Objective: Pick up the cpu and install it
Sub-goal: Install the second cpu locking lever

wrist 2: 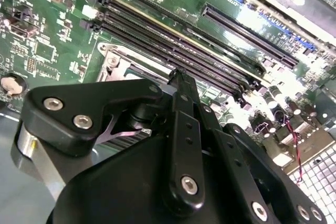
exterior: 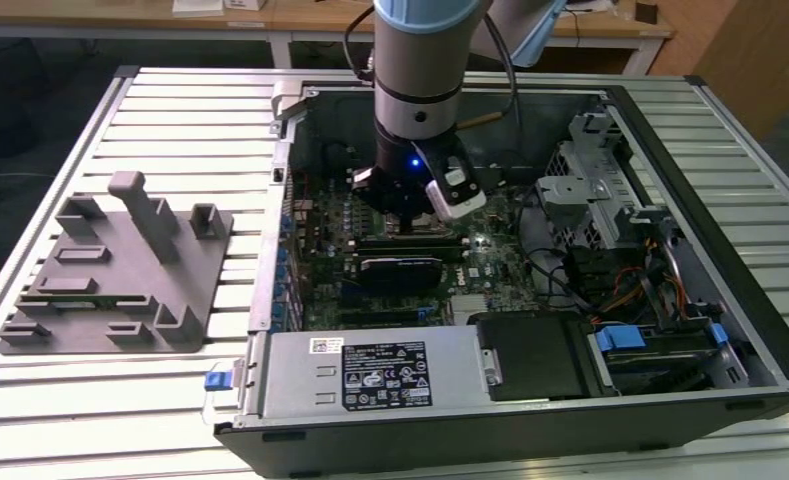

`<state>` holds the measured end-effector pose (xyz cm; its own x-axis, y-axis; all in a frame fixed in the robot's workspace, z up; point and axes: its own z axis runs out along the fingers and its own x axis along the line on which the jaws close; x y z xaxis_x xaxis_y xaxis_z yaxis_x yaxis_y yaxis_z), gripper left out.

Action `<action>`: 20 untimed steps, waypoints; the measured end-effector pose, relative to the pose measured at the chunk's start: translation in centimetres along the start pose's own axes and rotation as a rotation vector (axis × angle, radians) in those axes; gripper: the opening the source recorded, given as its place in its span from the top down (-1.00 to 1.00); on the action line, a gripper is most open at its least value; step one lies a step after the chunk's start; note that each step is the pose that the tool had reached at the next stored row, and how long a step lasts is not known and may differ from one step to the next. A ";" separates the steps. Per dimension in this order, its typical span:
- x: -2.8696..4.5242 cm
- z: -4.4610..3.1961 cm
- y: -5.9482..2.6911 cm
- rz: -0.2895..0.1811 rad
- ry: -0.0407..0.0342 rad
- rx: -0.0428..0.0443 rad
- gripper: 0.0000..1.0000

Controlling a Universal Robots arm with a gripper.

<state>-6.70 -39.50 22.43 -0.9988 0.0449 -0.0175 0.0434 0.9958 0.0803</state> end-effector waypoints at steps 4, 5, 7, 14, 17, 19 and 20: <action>0.51 0.24 -0.09 0.000 0.0001 -0.0037 0.79; 0.56 0.26 -0.10 0.000 0.0001 -0.0036 0.79; 0.56 0.26 -0.10 0.000 0.0001 -0.0037 0.79; 0.60 0.34 -0.49 0.000 0.0006 -0.0149 0.79; 0.74 0.45 -0.78 0.001 0.0014 -0.0339 0.79; 0.89 0.53 -0.95 0.001 0.0019 -0.0458 0.79; 0.98 0.57 -1.03 0.001 0.0021 -0.0507 0.79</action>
<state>-7.71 -40.44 21.76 -0.9988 0.0457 -0.0154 0.0434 0.9905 0.1307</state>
